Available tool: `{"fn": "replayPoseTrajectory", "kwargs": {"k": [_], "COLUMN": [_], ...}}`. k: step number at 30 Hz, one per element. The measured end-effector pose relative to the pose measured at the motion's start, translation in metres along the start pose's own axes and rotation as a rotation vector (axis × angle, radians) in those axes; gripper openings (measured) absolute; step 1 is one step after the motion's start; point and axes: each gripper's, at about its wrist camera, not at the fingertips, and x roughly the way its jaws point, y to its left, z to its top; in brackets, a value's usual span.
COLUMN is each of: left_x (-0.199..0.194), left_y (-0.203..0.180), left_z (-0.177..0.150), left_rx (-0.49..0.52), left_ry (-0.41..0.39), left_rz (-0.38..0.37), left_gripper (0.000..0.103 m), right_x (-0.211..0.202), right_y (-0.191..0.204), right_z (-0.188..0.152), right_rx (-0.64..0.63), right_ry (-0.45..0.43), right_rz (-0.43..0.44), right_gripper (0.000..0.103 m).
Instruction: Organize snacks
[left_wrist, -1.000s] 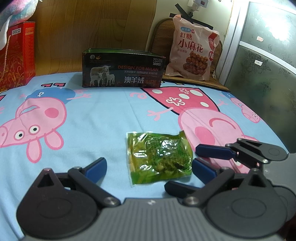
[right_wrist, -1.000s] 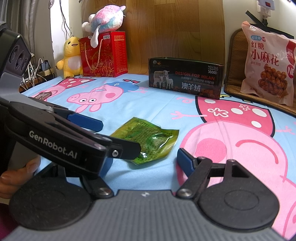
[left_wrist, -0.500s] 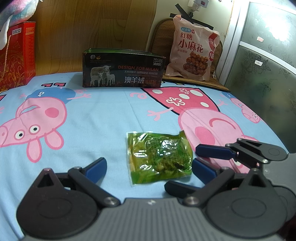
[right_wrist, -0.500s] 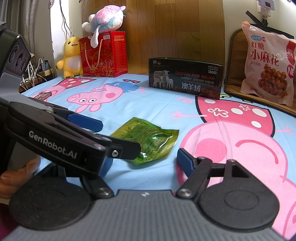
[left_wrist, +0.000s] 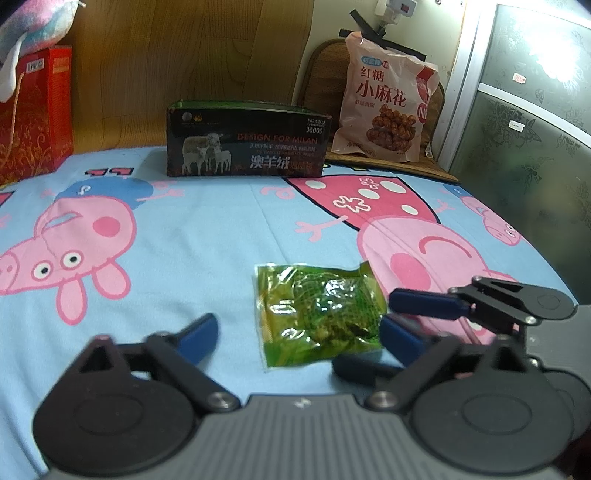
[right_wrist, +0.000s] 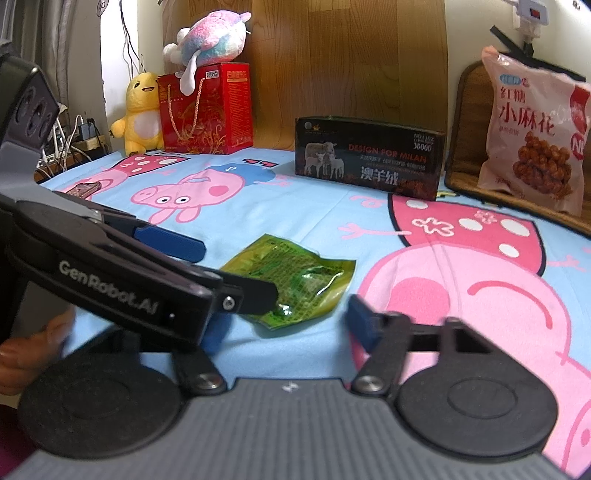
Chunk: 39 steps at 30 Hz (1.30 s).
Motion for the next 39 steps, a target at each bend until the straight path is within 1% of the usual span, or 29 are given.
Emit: {"fn": "replayPoseTrajectory", "kwargs": {"k": [1,2,3,5,6,8,10,13,14,15,16,17,18,19,20,21,22,23,24,25,26,27,28,29,30,32,34,36,39], "left_x": [-0.001,-0.001,-0.001,-0.001,-0.001,-0.002,-0.003,-0.002,-0.001,0.0,0.001,0.001,0.003,0.004,0.005,0.007,0.009,0.01,0.011,0.012,0.011,0.011,0.013,0.012,0.011,0.008,0.004,0.002,-0.002], "left_y": [-0.001,0.0,0.002,0.005,0.007,0.014,0.02,0.024,0.026,0.029,0.032,0.034,0.036,0.037,0.037,0.036,0.033,0.028,0.022,0.018,0.018,0.021,0.024,0.023,0.018,0.006,0.002,0.011,0.037], "left_z": [0.0,0.001,0.002,0.004,0.005,0.006,0.008,0.01,0.01,0.01,0.011,0.012,0.013,0.015,0.016,0.017,0.018,0.018,0.018,0.018,0.019,0.022,0.026,0.029,0.033,0.041,0.051,0.062,0.072], "left_rx": [0.008,0.005,-0.007,-0.014,-0.02,-0.052,-0.08,-0.087,-0.095,-0.109,-0.122,-0.13,-0.132,-0.132,-0.134,-0.139,-0.138,-0.113,-0.071,-0.045,-0.048,-0.066,-0.097,-0.108,-0.081,-0.018,0.012,-0.019,-0.086], "left_ry": [-0.003,-0.005,-0.003,-0.004,-0.002,0.001,0.009,0.011,0.02,0.022,0.025,0.027,0.03,0.035,0.042,0.045,0.04,0.031,0.018,0.012,0.007,0.019,0.044,0.044,0.033,0.005,-0.026,-0.041,-0.081], "left_rz": [-0.002,-0.014,-0.019,-0.022,-0.025,-0.044,-0.065,-0.067,-0.068,-0.077,-0.089,-0.098,-0.114,-0.141,-0.184,-0.215,-0.216,-0.189,-0.136,-0.101,-0.106,-0.15,-0.227,-0.263,-0.256,-0.247,-0.233,-0.243,-0.202], "left_gripper": [0.067,0.058,0.057,0.046,0.044,0.038,0.036,0.03,0.029,0.028,0.028,0.032,0.035,0.049,0.067,0.072,0.069,0.06,0.053,0.039,0.022,0.007,0.002,0.002,0.002,0.003,0.003,0.003,0.009], "right_x": [0.0,0.0,0.001,0.001,0.001,0.0,0.001,0.002,0.002,0.002,0.004,0.004,0.006,0.008,0.012,0.016,0.02,0.022,0.024,0.025,0.024,0.023,0.023,0.022,0.021,0.02,0.02,0.022,0.022], "right_y": [0.001,0.003,0.005,0.003,0.001,-0.006,-0.011,-0.009,-0.009,-0.011,-0.014,-0.016,-0.017,-0.016,-0.014,-0.012,-0.009,-0.005,-0.006,-0.008,-0.007,-0.006,-0.004,-0.004,-0.003,-0.001,-0.004,-0.011,-0.03], "right_z": [0.0,0.0,0.001,0.001,0.001,0.003,0.005,0.007,0.008,0.009,0.01,0.011,0.013,0.014,0.016,0.018,0.018,0.019,0.02,0.021,0.02,0.019,0.018,0.02,0.022,0.029,0.038,0.047,0.058], "right_rx": [-0.008,-0.02,-0.026,-0.014,-0.002,0.049,0.087,0.072,0.06,0.052,0.051,0.055,0.051,0.033,0.004,-0.023,-0.059,-0.088,-0.077,-0.063,-0.061,-0.061,-0.061,-0.056,-0.049,-0.053,-0.055,-0.045,0.022], "right_ry": [-0.001,-0.003,-0.004,-0.005,-0.008,-0.013,-0.009,-0.002,0.001,0.009,0.027,0.032,0.042,0.049,0.058,0.062,0.06,0.054,0.049,0.041,0.031,0.022,0.017,0.005,-0.011,-0.045,-0.077,-0.099,-0.125], "right_rz": [0.003,0.009,0.0,-0.003,-0.005,-0.003,0.012,0.007,0.009,0.021,0.047,0.067,0.071,0.067,0.059,0.051,0.044,0.042,0.044,0.048,0.045,0.041,0.044,0.05,0.059,0.051,0.035,0.017,0.018], "right_gripper": [0.05,0.044,0.043,0.04,0.026,0.025,0.025,0.027,0.032,0.047,0.055,0.065,0.068,0.07,0.073,0.074,0.073,0.071,0.061,0.059,0.055,0.053,0.045,0.042,0.039,0.039,0.039,0.039,0.038]}}
